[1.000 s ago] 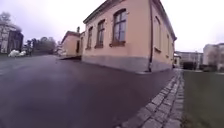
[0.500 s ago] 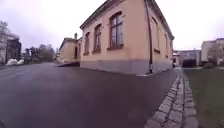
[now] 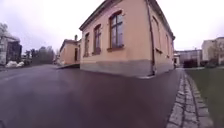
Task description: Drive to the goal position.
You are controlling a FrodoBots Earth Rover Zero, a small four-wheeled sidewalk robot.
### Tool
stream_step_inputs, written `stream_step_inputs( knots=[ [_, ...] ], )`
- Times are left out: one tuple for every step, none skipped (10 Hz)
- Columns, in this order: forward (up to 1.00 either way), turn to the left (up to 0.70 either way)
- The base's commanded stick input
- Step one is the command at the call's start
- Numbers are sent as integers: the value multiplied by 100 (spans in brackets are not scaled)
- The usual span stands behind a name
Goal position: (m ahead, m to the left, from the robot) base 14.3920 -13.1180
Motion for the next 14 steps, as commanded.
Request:
stream_step_inputs(
  knots=[
    [70,-35],
    [70,-35],
    [70,-35],
    [70,-35],
    [70,-35],
    [70,-34],
    [70,0],
    [70,0],
    [70,0],
    [70,0],
    [70,0],
    [70,0],
    [70,0],
    [70,0]
  ],
)
